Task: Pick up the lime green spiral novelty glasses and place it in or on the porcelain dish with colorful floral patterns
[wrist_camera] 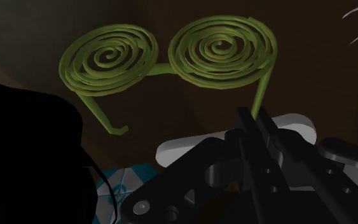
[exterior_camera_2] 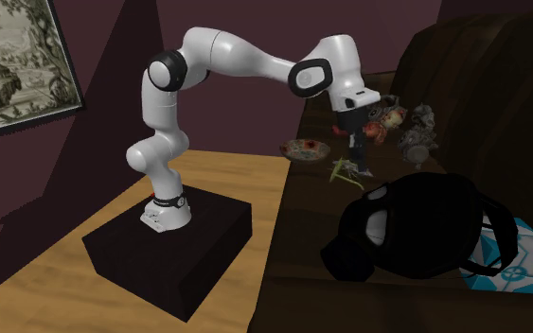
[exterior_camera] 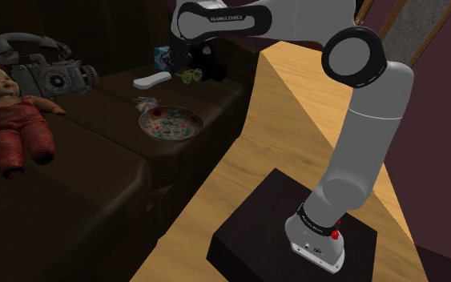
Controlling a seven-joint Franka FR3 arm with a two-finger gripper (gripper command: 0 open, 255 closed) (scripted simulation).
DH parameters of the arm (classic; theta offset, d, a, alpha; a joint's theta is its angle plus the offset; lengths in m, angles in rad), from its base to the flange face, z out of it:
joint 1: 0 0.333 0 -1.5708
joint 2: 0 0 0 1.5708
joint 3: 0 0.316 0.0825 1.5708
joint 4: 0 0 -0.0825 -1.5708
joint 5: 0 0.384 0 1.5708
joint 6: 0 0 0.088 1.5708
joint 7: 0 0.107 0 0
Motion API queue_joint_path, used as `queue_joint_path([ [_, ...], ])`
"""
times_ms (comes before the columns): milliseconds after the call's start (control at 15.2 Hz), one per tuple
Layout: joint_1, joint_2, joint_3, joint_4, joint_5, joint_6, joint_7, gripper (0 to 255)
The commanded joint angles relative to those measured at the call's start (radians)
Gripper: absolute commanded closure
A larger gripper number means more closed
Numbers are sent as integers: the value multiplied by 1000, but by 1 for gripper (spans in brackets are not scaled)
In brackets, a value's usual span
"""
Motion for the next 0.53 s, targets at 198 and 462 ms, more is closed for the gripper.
queue_joint_path([
  [198,3,1,2,69,4,-68,-7,255],
  [462,4,5,3,125,6,-120,-13,255],
])
